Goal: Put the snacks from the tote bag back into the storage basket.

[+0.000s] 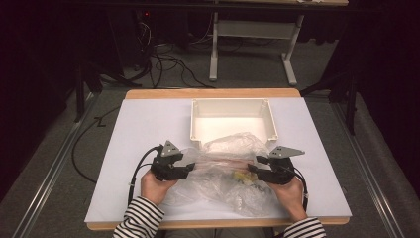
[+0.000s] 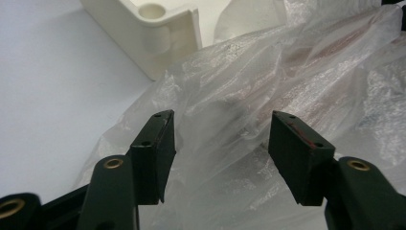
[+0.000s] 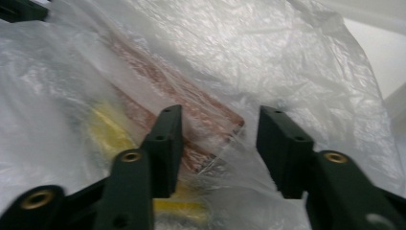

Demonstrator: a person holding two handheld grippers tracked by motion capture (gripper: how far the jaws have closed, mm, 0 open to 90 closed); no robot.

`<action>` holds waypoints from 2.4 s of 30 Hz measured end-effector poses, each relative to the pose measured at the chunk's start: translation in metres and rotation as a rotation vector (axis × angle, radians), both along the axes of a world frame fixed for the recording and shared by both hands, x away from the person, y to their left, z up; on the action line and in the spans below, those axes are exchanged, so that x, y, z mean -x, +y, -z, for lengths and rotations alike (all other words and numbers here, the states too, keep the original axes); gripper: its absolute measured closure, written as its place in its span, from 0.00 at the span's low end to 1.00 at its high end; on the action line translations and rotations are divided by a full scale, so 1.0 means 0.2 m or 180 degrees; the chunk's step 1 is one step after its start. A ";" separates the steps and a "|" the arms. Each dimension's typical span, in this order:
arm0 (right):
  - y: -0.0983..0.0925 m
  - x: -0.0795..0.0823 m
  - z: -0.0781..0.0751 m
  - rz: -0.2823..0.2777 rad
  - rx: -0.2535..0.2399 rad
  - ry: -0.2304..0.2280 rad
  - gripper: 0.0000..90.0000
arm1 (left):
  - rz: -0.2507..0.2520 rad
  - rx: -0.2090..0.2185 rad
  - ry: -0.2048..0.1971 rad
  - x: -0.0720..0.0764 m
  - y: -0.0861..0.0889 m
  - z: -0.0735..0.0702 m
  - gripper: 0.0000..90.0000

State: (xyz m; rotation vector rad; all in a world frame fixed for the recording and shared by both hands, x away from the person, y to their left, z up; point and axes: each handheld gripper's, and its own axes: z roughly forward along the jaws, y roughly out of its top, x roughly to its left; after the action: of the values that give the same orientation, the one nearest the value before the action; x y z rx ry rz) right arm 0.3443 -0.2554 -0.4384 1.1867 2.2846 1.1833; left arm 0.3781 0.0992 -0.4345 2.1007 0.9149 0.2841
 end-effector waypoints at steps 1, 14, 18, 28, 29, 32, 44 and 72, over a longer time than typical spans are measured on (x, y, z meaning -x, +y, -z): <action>0.00 0.00 0.00 -0.0043 -0.0012 0.0006 0.71 | 0.0007 0.0026 0.0007 -0.01 0.00 0.00 0.49; 0.01 0.01 -0.02 -0.0076 0.0210 -0.0143 1.00 | 0.0201 0.0102 -0.0047 -0.01 -0.02 -0.04 0.98; 0.01 0.01 -0.04 -0.0046 0.0171 -0.0210 1.00 | 0.0161 0.0179 -0.0182 -0.01 -0.02 -0.09 0.99; 0.00 -0.04 -0.04 0.0090 0.0227 -0.0151 1.00 | 0.0021 0.0227 -0.0076 -0.10 -0.04 -0.07 0.95; 0.00 -0.04 -0.03 0.0088 0.0246 -0.0137 1.00 | 0.0021 0.0227 -0.0076 -0.10 -0.04 -0.07 0.96; 0.00 -0.05 -0.02 0.0100 0.0265 -0.0097 1.00 | -0.0013 0.0208 -0.0016 -0.13 -0.04 -0.04 0.98; -0.03 -0.10 0.13 0.0187 0.0380 0.0182 1.00 | -0.0037 0.0027 0.0227 -0.19 -0.11 0.08 1.00; -0.10 -0.03 0.18 0.0448 0.0319 -0.0083 0.66 | -0.0068 0.0085 -0.0376 0.27 0.00 -0.03 0.51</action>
State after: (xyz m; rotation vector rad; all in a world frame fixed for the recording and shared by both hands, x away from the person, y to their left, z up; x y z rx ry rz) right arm 0.3508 -0.2746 -0.4745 1.2638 2.1743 1.0155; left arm 0.3241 0.1000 -0.4284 2.0279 0.8667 0.4006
